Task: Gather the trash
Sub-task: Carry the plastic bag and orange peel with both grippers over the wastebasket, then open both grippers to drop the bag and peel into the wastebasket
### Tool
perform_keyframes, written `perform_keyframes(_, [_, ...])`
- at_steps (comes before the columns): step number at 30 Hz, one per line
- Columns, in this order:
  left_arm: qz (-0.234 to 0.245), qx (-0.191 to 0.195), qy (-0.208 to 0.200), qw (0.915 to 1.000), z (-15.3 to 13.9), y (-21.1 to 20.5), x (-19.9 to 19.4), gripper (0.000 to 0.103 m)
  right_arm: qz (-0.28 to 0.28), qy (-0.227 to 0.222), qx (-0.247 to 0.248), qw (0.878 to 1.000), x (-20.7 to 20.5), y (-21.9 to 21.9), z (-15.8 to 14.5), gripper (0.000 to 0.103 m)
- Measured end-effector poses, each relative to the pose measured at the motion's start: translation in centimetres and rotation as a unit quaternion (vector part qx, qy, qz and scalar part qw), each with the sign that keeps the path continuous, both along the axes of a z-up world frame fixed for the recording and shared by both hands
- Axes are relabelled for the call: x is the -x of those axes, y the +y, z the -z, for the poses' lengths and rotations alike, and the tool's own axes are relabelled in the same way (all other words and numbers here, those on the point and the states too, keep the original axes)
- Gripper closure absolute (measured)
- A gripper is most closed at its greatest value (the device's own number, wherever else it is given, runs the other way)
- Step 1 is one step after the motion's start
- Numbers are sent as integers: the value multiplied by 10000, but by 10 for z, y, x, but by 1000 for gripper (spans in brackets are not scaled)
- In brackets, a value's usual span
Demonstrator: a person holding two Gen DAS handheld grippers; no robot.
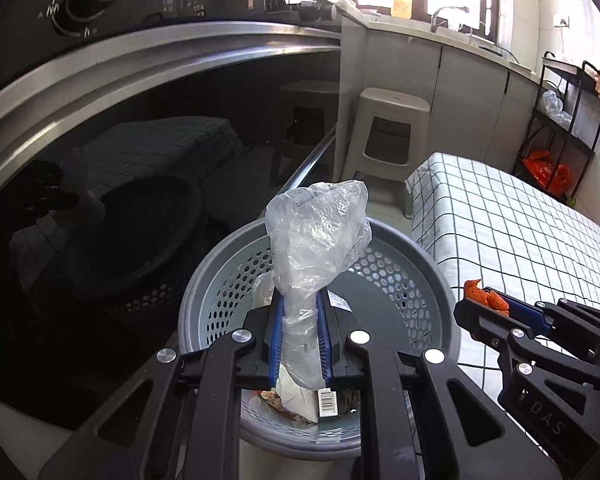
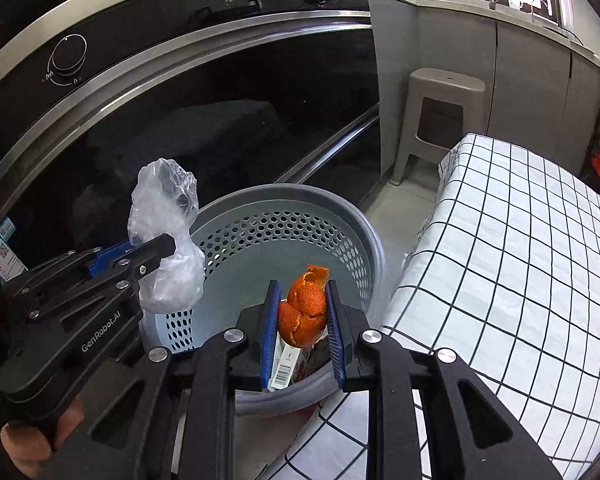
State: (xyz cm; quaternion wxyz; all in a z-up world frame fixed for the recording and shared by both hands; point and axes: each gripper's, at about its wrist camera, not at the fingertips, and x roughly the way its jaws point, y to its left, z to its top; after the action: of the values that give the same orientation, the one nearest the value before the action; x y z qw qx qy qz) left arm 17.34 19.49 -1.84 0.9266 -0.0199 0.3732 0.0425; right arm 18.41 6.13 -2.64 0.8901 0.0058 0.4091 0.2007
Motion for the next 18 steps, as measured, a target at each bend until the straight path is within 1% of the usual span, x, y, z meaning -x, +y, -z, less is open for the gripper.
perform_keyframes(5, [-86, 116, 147, 9998, 6, 9, -4, 87, -51, 82, 34, 9999, -11, 9, 8, 81])
perform_keyframes(7, [-96, 130, 171, 9997, 7, 9, -5, 87, -56, 95, 1, 9999, -13, 10, 9, 78])
perform_keyframes(8, [-105, 135, 185, 9997, 7, 9, -4, 85, -63, 99, -22, 9999, -13, 11, 9, 74])
perform_keyframes(9, [-108, 152, 192, 9996, 8, 10, -3, 84, -63, 93, -45, 9999, -13, 10, 9, 71])
perform_keyframes(10, [-114, 170, 192, 9996, 8, 11, -2, 84, -52, 74, -77, 9999, -13, 9, 8, 59])
perform_keyframes(12, [-156, 137, 172, 9996, 7, 12, -3, 75, -16, -4, -167, 9999, -10, 6, 6, 40])
perform_keyframes(14, [-204, 121, 135, 9996, 6, 13, -1, 60, 31, -65, -175, 9998, -7, 5, 4, 40])
perform_keyframes(16, [-256, 113, 90, 9996, 5, 15, 1, 55, 74, -50, -215, 9997, -9, 2, 3, 40])
perform_keyframes(18, [-284, 127, 82, 9995, 5, 16, 3, 55, 116, -30, -255, 9996, -9, -2, 3, 40])
